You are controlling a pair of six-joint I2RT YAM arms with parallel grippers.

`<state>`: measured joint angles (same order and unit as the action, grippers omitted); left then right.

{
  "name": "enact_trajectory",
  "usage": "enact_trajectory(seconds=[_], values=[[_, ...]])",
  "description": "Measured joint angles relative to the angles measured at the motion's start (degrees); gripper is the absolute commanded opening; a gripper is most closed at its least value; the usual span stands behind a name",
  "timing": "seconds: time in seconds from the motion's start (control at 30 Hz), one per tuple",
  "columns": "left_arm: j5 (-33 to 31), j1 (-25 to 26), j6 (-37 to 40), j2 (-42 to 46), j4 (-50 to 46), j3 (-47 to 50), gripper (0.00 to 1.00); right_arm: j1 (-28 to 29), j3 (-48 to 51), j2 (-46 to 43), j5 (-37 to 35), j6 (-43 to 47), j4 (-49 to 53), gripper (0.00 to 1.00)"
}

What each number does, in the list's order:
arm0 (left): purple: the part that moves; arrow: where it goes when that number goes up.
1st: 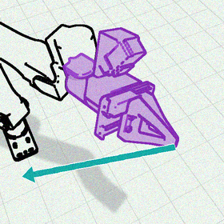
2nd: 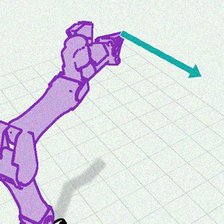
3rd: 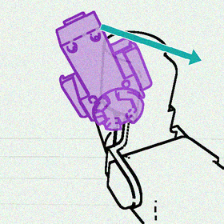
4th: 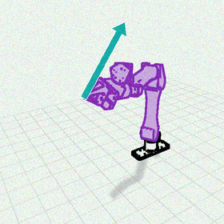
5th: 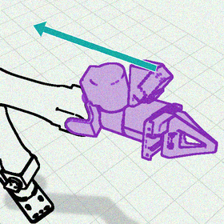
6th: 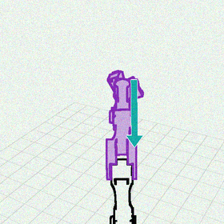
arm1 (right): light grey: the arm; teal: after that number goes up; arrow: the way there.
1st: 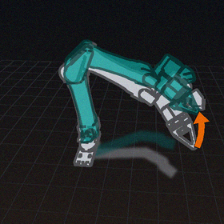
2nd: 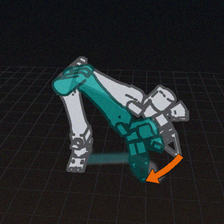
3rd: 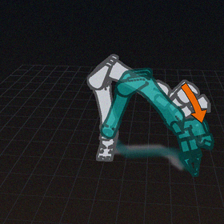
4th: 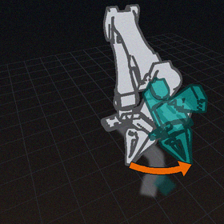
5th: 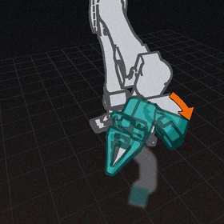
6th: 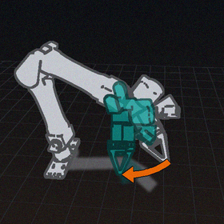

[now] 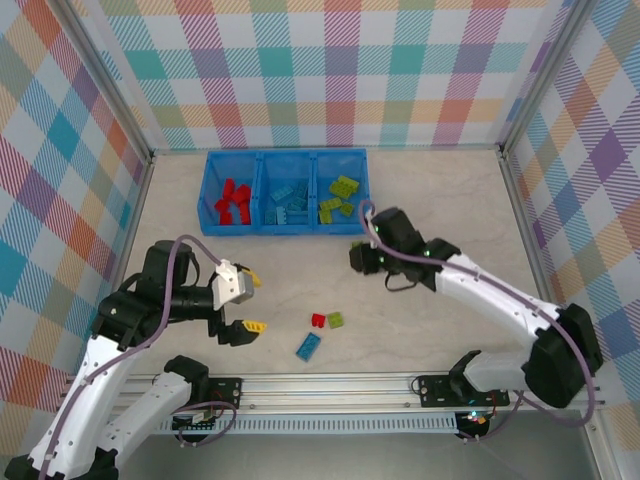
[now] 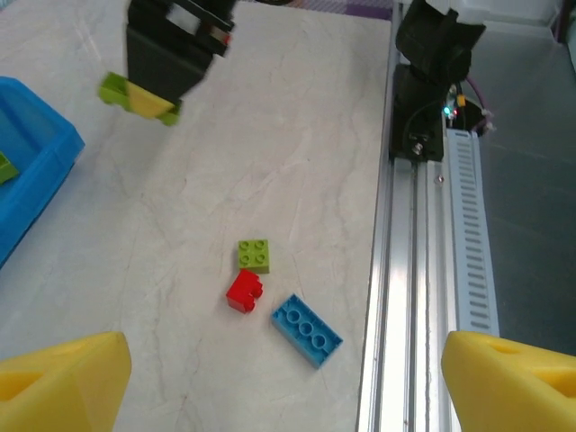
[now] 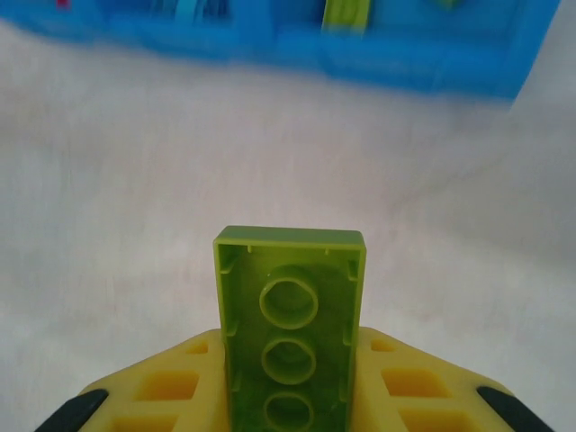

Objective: Sort the legos into containers by color

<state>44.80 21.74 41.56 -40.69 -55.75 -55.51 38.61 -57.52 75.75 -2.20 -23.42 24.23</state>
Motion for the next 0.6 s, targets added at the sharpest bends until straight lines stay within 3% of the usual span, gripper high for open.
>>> enact_trajectory(seconds=[0.2,0.3,0.37,0.6], values=[[-4.7,1.7,-17.1,-2.6,9.9,0.2,0.85,-5.9,-15.0,15.4,-0.4,1.2,-2.6,0.33],[-9.0,2.8,-24.0,-4.4,12.4,0.2,0.85,-6.9,-22.9,23.6,-1.3,1.7,-2.3,0.44],[-11.6,3.5,-27.4,-5.7,12.7,0.1,0.84,-7.1,-27.0,27.9,-1.9,1.7,-2.1,0.5],[-17.1,4.9,-33.0,-7.9,12.8,0.1,0.84,-7.2,-34.2,33.9,-2.4,3.1,0.7,0.51]])
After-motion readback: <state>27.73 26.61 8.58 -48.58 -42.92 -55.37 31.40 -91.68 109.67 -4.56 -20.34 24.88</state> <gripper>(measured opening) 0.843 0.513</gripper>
